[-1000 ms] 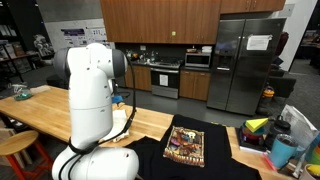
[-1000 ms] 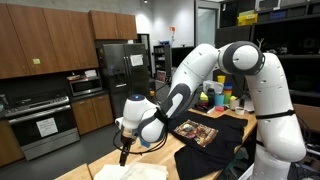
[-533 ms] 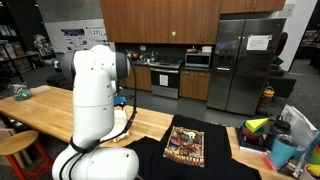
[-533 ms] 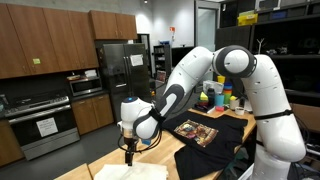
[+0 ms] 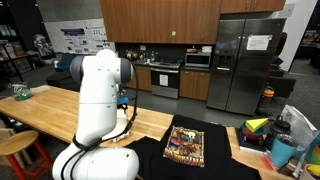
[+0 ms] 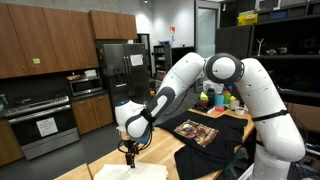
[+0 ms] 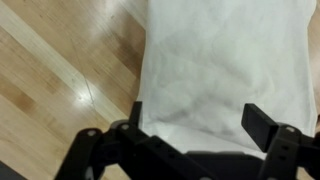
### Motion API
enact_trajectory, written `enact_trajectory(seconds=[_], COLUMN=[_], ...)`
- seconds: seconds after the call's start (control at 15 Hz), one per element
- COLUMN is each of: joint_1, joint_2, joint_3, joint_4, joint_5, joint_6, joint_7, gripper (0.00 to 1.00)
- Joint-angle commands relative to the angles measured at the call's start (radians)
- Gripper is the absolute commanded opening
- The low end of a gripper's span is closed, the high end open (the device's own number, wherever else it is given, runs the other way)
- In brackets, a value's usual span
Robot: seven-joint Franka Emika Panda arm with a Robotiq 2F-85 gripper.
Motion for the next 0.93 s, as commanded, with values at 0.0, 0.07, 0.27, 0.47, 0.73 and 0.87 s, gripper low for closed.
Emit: enact_trajectory(seconds=[0.0, 0.07, 0.27, 0.47, 0.73, 0.87], joint_1=[-0.005, -0.003, -0.005, -0.008, -0.012, -0.007], joint_2=[0.046, 0.057, 0.086, 0.118, 0.172, 0.194], joint_3=[0.009, 0.009, 0.013, 0.015, 0.016, 0.012], joint_4=[0.066, 0.075, 0.088, 0.097, 0.131, 0.151], joint_5=[0.016, 0.015, 0.018, 0.022, 0.030, 0.028], joint_6=[-0.069, -0.078, -0.081, -0.072, -0.075, -0.075], joint_7=[-0.052, -0.058, -0.085, -0.106, -0.132, -0.131], gripper=[1.00, 1.00, 1.00, 1.00, 1.00, 1.00])
